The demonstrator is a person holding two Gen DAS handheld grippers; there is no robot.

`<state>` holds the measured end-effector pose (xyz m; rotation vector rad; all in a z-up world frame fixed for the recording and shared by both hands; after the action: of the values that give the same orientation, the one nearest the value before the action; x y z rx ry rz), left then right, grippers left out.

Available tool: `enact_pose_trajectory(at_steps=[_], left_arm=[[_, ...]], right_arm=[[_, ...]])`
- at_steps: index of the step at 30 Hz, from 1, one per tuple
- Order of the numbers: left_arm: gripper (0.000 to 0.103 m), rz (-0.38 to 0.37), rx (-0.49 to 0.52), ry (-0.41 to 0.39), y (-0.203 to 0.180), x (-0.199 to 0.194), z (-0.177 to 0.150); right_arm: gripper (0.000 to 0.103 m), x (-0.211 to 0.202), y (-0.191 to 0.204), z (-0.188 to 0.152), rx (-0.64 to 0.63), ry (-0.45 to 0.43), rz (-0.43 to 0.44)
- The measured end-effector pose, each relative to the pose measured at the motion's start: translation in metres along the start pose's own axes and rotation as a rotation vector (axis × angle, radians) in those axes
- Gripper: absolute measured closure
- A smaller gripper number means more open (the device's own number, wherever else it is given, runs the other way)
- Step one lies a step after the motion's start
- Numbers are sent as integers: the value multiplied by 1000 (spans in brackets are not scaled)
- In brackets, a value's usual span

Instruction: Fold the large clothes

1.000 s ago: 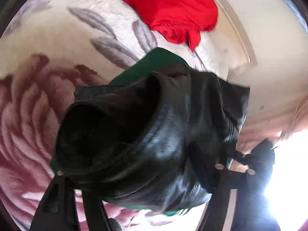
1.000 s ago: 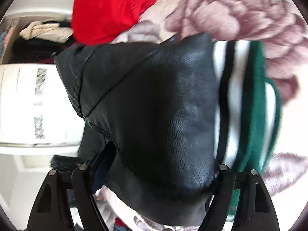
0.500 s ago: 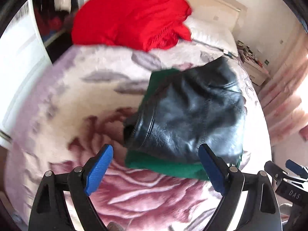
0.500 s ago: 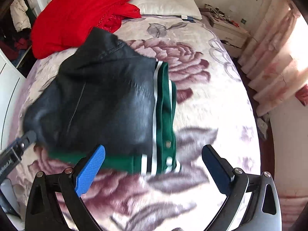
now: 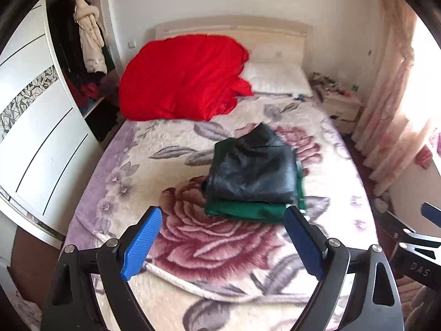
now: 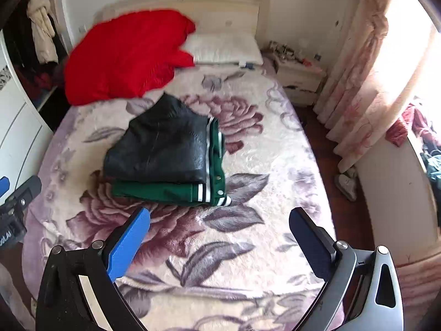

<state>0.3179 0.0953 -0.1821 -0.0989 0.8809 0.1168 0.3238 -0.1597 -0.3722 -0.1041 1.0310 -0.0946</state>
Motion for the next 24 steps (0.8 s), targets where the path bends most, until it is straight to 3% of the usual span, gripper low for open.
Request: enact_pose_trajectory(at_steps=[5,12,24], left_arm=[[13,-21,-9,-50,-4,-69,-14],[13,-34,-3,-119,-7,-134,-30],[13,-29,-8,-177,-5,-174,-43]], right_arm=[[1,-107,-12,-19,-27,-100,-11],[1,-211,-24,-49,-31,-207,-13],[1,-309,-41,-84,-6,-305,-1]])
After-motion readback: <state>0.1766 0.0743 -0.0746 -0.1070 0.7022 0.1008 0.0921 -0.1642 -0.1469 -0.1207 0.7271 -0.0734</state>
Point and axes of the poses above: each gripper's, at about its wrist camera, not at the fingertips, and x roughly the way its jaws point, y to its left, z to its top, the point moved 3 cm from there along x, roughly the way its jaws point, and after that the axes turned 5 degrees about -x, right-handed, at the moved point
